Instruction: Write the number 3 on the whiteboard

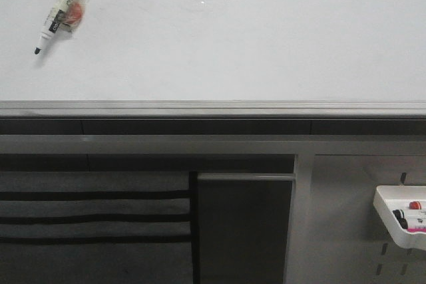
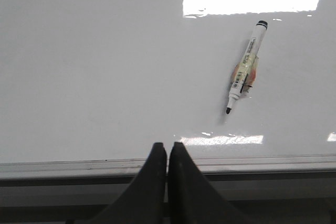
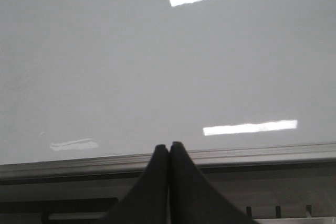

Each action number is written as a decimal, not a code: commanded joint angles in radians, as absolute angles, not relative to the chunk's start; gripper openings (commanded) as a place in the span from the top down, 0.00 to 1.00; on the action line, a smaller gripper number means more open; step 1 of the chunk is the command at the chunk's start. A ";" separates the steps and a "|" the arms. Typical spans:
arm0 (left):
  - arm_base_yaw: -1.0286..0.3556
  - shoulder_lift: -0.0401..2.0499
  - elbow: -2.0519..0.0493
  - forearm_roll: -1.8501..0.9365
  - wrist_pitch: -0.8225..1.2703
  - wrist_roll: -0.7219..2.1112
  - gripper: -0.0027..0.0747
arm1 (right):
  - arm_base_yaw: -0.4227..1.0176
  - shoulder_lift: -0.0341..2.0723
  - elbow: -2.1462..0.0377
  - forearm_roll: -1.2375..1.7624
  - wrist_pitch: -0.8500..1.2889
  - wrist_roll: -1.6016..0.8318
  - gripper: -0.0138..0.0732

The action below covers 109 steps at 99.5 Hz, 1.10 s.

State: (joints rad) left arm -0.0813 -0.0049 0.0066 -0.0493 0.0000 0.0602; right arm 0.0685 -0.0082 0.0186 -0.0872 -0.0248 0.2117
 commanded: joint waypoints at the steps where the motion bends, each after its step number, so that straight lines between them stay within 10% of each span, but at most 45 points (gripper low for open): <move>1: -0.084 -0.036 0.009 -0.050 -0.081 0.052 0.99 | 0.063 -0.030 0.038 -0.098 -0.102 0.210 0.92; 109: -0.084 -0.036 0.009 -0.050 -0.081 0.052 0.99 | 0.063 -0.030 0.038 -0.238 -0.065 0.191 0.92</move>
